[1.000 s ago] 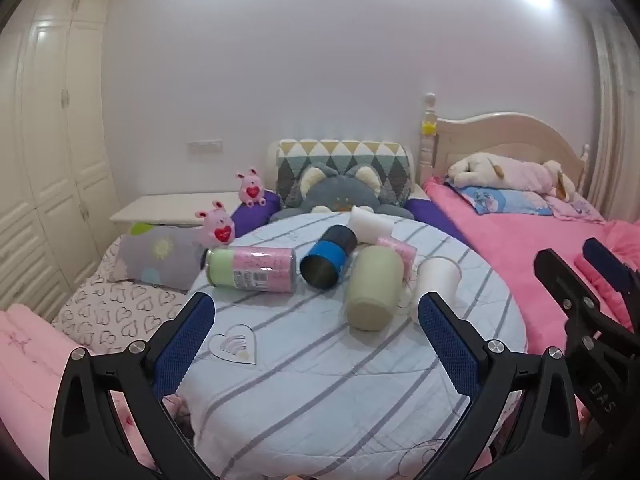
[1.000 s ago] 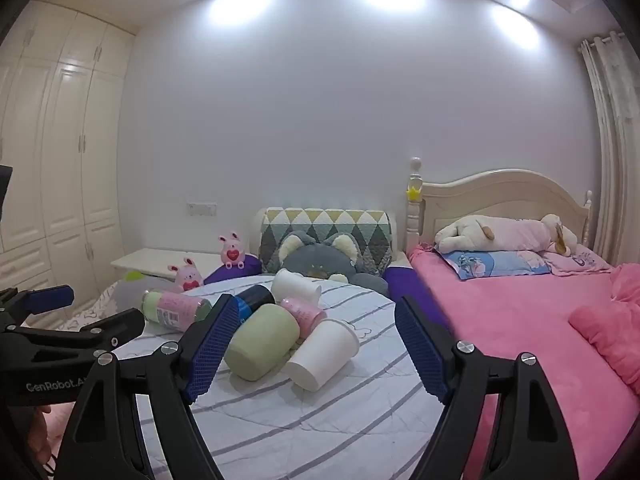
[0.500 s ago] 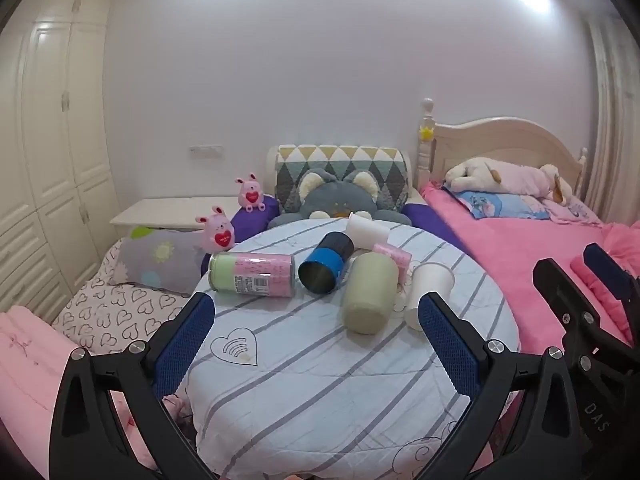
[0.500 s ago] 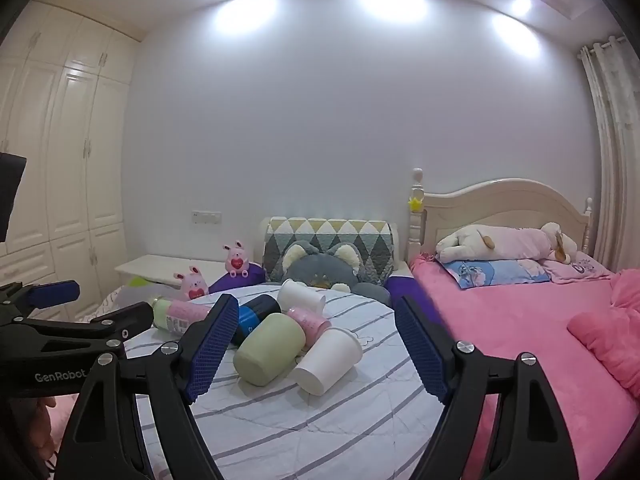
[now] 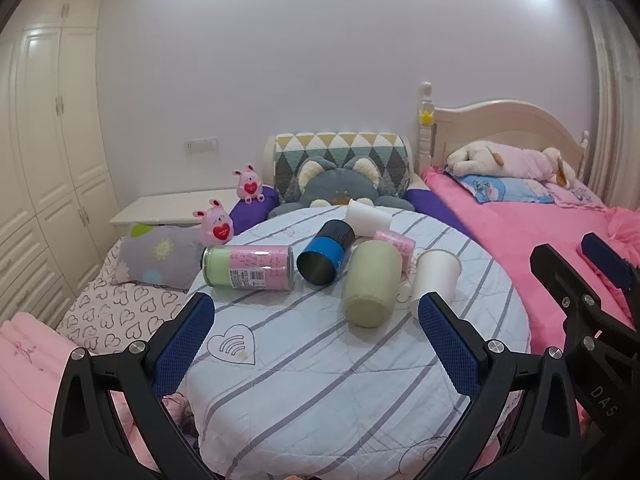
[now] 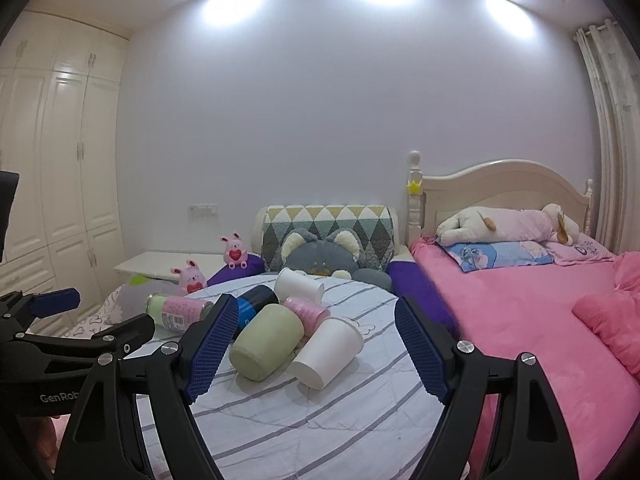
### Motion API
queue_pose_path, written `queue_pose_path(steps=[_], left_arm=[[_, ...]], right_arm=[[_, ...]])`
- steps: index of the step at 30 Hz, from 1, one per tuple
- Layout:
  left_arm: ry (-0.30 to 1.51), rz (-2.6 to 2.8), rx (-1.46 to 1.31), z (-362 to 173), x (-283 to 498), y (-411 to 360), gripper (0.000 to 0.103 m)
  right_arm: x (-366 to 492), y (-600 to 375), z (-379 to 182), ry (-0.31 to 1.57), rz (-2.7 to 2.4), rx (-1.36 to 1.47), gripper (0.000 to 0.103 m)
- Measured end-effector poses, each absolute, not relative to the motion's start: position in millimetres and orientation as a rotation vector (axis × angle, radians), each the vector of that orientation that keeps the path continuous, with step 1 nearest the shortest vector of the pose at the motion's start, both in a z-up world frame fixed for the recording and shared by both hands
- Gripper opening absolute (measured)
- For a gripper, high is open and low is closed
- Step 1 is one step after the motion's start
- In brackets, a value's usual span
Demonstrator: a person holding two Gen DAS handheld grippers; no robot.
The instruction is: Flip cup upright
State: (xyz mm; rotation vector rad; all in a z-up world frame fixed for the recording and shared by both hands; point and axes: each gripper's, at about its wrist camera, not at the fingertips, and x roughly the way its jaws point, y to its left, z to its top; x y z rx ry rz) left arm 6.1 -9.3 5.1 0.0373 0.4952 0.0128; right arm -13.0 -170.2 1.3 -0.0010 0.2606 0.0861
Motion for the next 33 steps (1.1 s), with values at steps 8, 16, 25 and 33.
queue_pose_path(steps=[8,16,25,33], left_arm=[[0.524,0.017,0.009,-3.6,19.8,1.3,0.103],[0.546,0.023,-0.017,-7.9,30.5,7.6,0.103],[0.556,0.014,-0.013,-11.6,36.1,4.8,0.103],[0.571,0.013,-0.006,-15.8,41.0,0.2,0.103]], right_arm=[[-5.0,-168.0,-1.1,0.285,0.093,-0.006,0.082],[4.5,-171.9,2.1,0.298,0.077,-0.004,0.082],[8.9,-174.8,1.1,0.312,0.062,-0.006,0.082],[15.9,-178.7,-0.7,0.335,0.047,-0.002,0.082]])
